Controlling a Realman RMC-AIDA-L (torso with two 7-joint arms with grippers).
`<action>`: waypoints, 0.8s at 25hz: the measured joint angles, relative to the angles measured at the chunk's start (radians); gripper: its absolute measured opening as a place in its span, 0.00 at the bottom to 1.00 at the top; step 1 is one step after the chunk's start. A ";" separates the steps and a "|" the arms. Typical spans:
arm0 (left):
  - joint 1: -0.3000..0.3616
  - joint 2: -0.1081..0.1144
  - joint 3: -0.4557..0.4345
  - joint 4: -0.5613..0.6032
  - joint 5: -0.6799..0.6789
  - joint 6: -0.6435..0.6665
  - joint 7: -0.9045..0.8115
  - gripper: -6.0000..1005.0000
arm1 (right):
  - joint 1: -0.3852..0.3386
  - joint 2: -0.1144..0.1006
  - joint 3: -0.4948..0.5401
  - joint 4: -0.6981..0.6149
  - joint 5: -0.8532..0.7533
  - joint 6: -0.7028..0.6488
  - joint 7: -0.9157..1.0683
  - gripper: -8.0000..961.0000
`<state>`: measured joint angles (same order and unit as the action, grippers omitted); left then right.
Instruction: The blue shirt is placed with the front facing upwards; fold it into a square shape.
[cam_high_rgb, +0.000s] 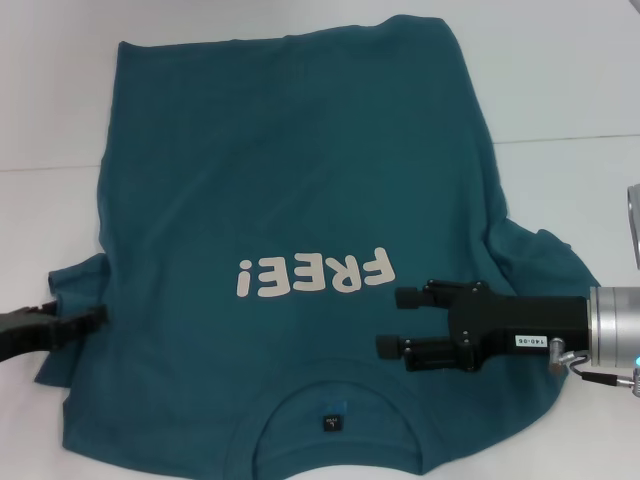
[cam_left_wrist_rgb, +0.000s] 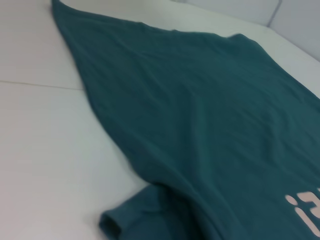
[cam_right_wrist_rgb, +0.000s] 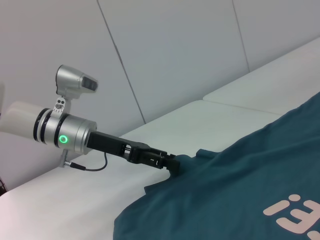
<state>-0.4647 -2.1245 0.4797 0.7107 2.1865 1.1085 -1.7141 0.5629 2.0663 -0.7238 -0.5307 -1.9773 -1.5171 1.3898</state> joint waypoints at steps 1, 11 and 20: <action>0.000 -0.001 0.000 0.001 0.001 -0.007 -0.008 0.89 | 0.000 0.000 0.000 0.000 0.000 0.000 0.000 0.95; 0.000 -0.002 0.007 -0.001 0.005 -0.022 -0.024 0.46 | -0.006 0.002 0.000 0.000 0.000 -0.001 -0.003 0.95; -0.004 -0.002 0.010 -0.003 0.006 -0.023 -0.025 0.18 | -0.006 0.002 0.003 0.000 0.000 -0.003 -0.005 0.95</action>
<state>-0.4688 -2.1261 0.4895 0.7073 2.1920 1.0859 -1.7388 0.5567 2.0679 -0.7207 -0.5308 -1.9773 -1.5198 1.3850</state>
